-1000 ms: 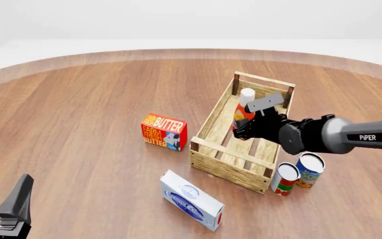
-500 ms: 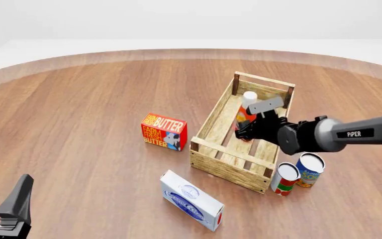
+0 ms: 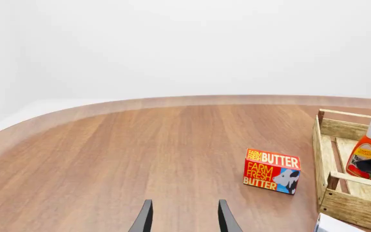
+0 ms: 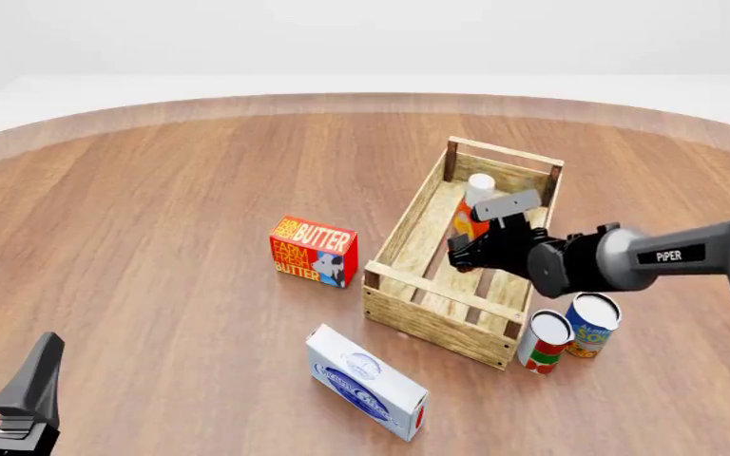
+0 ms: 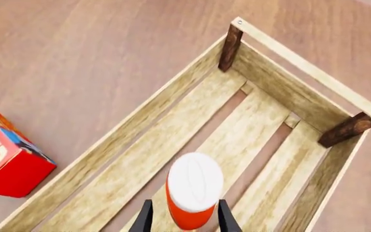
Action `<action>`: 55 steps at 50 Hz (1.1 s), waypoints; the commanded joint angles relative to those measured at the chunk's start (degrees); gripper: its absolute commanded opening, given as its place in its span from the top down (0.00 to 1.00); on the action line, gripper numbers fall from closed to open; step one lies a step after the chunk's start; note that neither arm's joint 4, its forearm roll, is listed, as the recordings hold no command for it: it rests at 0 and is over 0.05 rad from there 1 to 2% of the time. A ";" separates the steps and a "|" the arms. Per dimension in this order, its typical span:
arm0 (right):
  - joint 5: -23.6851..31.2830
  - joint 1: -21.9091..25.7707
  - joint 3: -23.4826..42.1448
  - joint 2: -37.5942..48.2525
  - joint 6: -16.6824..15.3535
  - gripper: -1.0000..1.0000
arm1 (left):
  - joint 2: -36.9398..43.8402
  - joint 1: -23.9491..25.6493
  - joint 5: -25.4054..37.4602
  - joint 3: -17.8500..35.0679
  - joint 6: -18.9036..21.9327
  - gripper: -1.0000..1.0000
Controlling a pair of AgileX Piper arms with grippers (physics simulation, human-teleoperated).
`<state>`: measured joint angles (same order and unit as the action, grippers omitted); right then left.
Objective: Pick up the ketchup, and put it in the wooden tray.
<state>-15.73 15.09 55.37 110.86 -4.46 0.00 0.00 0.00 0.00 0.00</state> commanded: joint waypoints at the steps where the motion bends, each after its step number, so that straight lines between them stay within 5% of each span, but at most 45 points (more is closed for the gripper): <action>1: 0.36 -0.08 -0.70 -0.62 0.47 0.00 | 0.00 0.00 0.00 0.00 0.00 0.00; 55: 8.11 0.15 -6.16 -22.09 -1.91 0.00 | 0.00 0.00 0.00 0.00 0.00 0.00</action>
<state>-9.64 15.17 49.97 93.24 -5.88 0.00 0.00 0.00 0.00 0.00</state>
